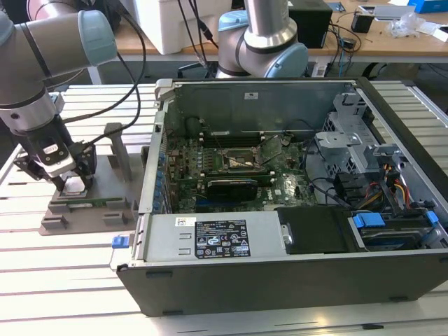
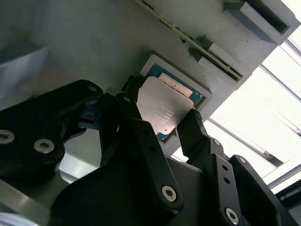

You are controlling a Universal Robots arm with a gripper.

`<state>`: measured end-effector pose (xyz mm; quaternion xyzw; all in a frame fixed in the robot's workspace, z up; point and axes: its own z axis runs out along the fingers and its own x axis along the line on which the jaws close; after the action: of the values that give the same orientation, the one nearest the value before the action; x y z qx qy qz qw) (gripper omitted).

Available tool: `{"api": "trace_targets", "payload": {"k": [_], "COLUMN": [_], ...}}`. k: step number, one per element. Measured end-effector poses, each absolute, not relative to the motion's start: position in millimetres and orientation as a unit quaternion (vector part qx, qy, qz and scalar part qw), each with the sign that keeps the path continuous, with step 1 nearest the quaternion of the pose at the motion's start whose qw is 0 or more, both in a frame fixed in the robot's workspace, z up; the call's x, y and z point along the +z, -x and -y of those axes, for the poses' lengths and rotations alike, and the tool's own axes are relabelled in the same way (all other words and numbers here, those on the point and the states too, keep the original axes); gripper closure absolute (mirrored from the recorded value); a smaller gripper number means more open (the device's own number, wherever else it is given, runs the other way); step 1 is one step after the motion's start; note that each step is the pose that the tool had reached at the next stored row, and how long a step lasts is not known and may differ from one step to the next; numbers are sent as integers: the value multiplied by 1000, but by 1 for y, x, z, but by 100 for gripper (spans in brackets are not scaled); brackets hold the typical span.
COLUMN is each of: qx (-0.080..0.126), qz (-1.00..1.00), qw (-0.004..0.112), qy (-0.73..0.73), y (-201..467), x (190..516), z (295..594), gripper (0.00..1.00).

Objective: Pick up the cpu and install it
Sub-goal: 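Pick up the cpu and move it towards the insertion slot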

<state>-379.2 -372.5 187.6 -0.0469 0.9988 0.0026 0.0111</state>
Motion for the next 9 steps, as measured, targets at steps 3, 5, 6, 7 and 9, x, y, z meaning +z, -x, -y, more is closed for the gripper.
{"api": "trace_targets", "payload": {"k": [3,5,6,7,9], "qx": [3,3,3,3,3], "qz": [-999,-999,-999,-999,-999], "qw": [11,11,11,11,11], "qy": [47,47,47,47,47], "y": [379,379,379,379,379], "x": [187,187,187,187,187], "z": [373,372,373,372,372], "gripper": [40,40,45,45,45]}}
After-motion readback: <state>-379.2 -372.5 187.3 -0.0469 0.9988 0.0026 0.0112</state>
